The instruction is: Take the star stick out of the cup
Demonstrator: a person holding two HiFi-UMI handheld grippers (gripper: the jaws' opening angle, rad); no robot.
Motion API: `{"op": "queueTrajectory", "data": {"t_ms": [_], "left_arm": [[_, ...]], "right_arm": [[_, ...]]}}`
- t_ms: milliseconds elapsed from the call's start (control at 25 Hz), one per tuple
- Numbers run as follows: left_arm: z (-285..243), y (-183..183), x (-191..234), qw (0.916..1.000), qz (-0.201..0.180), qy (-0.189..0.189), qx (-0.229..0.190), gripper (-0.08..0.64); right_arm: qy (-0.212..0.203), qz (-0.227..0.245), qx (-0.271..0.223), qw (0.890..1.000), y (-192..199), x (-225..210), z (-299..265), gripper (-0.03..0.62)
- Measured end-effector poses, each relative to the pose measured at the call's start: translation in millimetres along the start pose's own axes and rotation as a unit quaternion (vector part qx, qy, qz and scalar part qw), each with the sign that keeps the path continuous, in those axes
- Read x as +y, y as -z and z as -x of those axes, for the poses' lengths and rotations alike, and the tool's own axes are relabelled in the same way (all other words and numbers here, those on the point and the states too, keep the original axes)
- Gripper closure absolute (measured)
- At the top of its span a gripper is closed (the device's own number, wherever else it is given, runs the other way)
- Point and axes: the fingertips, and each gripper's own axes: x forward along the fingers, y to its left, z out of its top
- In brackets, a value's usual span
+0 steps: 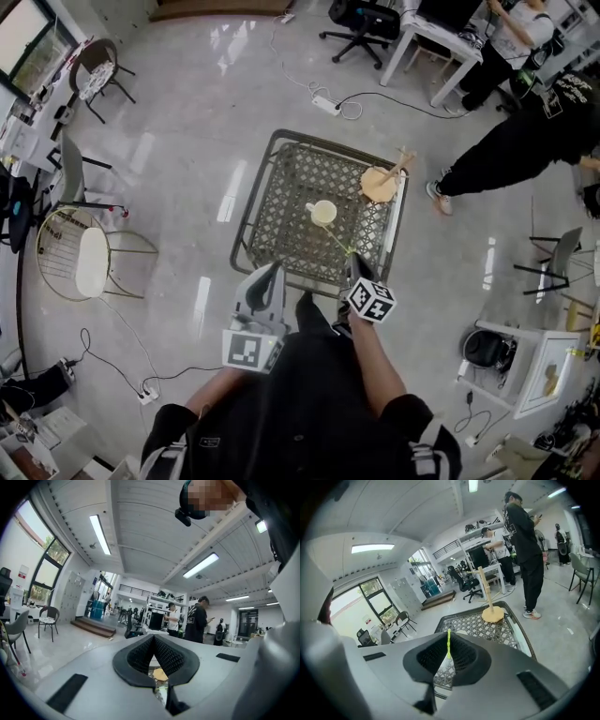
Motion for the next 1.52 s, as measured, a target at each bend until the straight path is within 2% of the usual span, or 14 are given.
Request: {"op": "queueTrajectory", "data": {"t_ms": [240,400,680,1280,1520], "left_arm": [[75.8,2.3,-7.7,0.9998,0.015,0.003,-0.013,0.545],[121.3,12.1,-15.3,0.9998,0.008,0.017,-0.007,0.545],[167.0,14.4,-45.5,0.9989,0.013,0.046,-0.003,0.545],[171.7,27.4,-107.2,0.9988,0.013,0.047,0.005,0.545],[170.7,28.1,-132.5,0.9985,0.000,0.054,0.005,0.545]], "right_arm": [[0.003,-0.009,-0.044,0.999,29.7,29.8,75.8,0.572],[0.002,-0.011,-0.068,0.998,48.1,49.1,127.7,0.572],[0.013,-0.004,-0.100,0.995,56.3,66.0,205.1,0.572],[0.012,0.015,-0.134,0.991,43.5,43.0,283.9,0.572],[0.004,0.039,-0.169,0.985,29.4,41.7,318.9,0.572]]}}
